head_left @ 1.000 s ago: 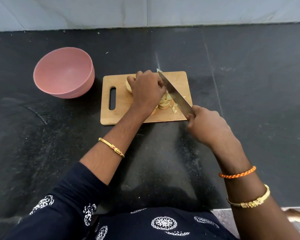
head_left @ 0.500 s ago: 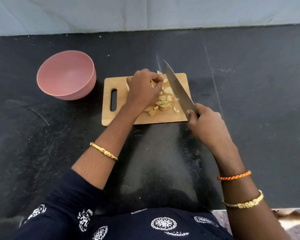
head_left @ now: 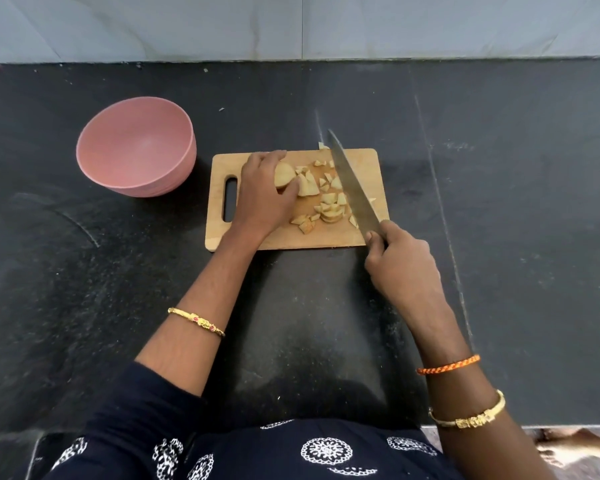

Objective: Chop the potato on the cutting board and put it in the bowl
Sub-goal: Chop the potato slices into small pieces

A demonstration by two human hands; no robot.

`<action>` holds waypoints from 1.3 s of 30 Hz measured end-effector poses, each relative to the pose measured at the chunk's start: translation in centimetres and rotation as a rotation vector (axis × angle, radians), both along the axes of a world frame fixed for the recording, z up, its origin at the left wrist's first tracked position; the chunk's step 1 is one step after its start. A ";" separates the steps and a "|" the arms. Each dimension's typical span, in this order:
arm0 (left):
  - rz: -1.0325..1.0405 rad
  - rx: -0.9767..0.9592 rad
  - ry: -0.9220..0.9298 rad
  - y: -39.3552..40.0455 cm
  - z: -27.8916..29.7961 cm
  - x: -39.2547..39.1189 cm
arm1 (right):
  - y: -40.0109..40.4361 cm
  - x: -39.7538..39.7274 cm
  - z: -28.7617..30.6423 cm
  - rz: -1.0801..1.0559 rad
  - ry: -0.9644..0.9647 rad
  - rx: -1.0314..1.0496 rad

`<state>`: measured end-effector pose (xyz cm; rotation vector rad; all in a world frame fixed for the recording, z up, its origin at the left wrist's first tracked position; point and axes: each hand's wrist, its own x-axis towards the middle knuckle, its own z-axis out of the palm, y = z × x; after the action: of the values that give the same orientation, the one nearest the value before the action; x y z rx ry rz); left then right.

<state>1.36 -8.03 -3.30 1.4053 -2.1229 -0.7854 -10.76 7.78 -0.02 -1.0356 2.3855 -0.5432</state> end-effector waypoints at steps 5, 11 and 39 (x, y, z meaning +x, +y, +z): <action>0.036 -0.084 0.055 -0.5 0.4 0.6 | 0.0 -0.6 0.2 -0.037 -0.010 -0.042; 0.138 -0.082 0.294 -0.2 0.3 0.6 | -0.1 -2.6 0.2 -0.124 0.006 0.011; 0.006 -0.025 -0.250 0.7 2.1 -2.7 | -0.9 -2.2 0.4 -0.111 -0.024 -0.059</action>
<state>-1.38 -7.32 -1.23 1.5657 -2.3034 -0.6053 -13.00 6.91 0.37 -0.9194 2.4304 -0.6650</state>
